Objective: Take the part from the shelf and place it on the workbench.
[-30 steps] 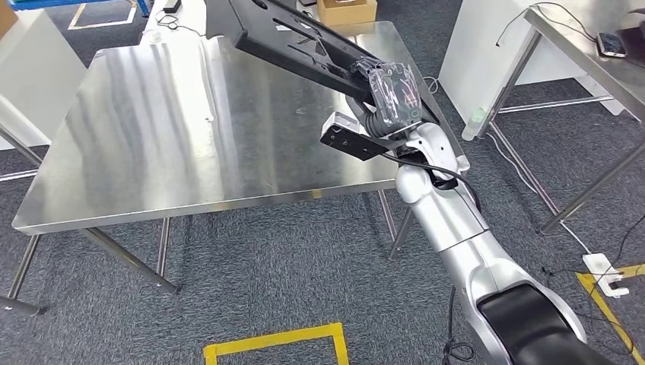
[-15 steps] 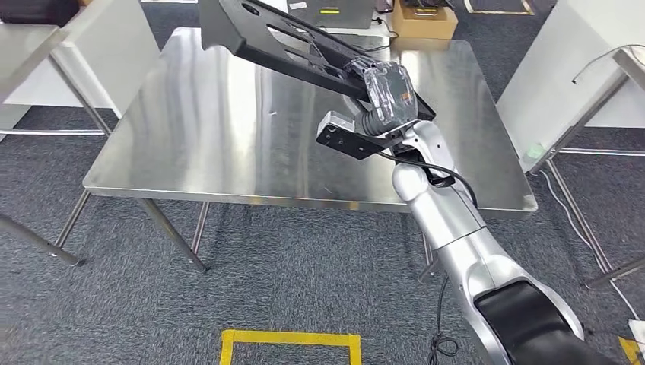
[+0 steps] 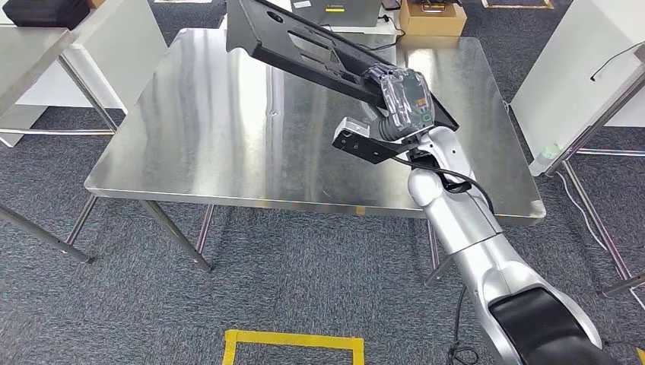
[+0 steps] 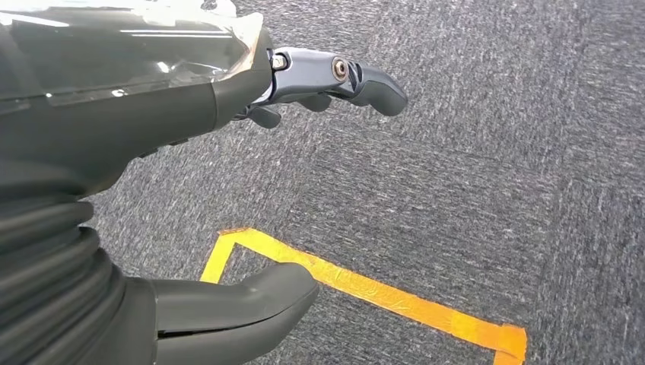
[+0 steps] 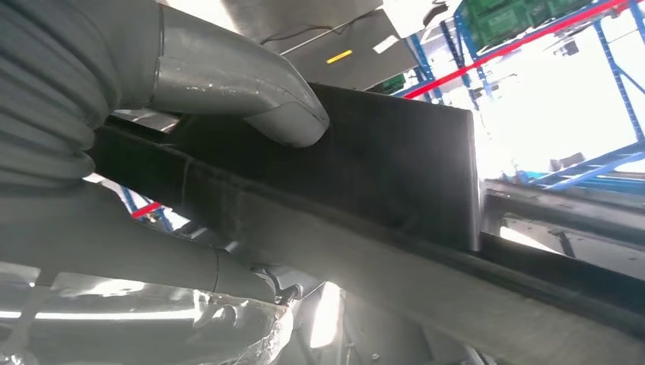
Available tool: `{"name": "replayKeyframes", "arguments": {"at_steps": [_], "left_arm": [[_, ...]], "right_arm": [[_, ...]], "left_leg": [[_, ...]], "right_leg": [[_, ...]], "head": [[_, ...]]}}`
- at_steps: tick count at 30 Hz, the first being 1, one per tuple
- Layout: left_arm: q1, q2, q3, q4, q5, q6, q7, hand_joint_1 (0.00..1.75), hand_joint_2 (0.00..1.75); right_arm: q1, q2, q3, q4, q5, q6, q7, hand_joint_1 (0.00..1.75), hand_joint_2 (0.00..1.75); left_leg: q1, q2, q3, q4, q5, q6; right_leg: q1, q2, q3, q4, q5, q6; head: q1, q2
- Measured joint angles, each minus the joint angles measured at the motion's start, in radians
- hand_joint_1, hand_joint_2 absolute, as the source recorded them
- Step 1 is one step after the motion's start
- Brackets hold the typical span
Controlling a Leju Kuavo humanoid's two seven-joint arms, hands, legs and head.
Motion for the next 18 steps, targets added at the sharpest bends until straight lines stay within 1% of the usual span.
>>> {"name": "replayKeyframes", "arguments": {"at_steps": [2,6,13,15,18], "left_arm": [[-0.003,0.000,-0.002,0.000,-0.005,-0.001,0.004,0.00,1.75],[-0.006,-0.001,-0.004,0.000,-0.010,-0.003,0.007,0.00,1.75],[-0.007,-0.002,-0.005,0.000,-0.010,-0.004,0.008,0.00,1.75],[-0.007,-0.002,-0.004,0.000,-0.010,-0.010,0.008,0.00,1.75],[-0.007,0.000,-0.004,0.000,-0.007,-0.026,0.008,0.00,1.75]], "right_arm": [[0.012,-0.010,-0.003,-0.013,0.003,0.000,0.005,1.75,1.75],[0.030,-0.029,-0.007,-0.037,0.006,0.001,0.013,1.75,1.75],[0.041,-0.046,-0.014,-0.053,0.009,0.012,0.020,1.75,1.75],[0.042,-0.054,-0.015,-0.055,0.014,0.043,0.029,1.75,1.75],[0.039,-0.074,-0.015,-0.052,0.024,0.115,0.037,1.75,1.75]], "left_leg": [[0.000,0.001,0.001,-0.001,-0.001,-0.005],[0.001,0.002,0.001,-0.001,-0.002,-0.016],[-0.003,0.002,0.001,-0.001,-0.002,-0.016],[-0.004,0.002,0.001,-0.001,-0.002,-0.016],[-0.005,0.001,0.000,-0.001,-0.002,-0.016]], "right_leg": [[0.001,0.000,0.000,0.000,-0.001,-0.004],[0.002,0.001,0.000,0.001,-0.001,-0.004],[0.000,0.001,0.000,0.000,-0.001,-0.004],[0.000,0.000,0.000,-0.001,-0.001,-0.004],[0.000,0.000,0.001,-0.001,-0.001,-0.004]], "head": [[0.000,0.000],[0.000,0.000],[0.000,0.000],[0.000,0.000],[0.000,0.000]]}}
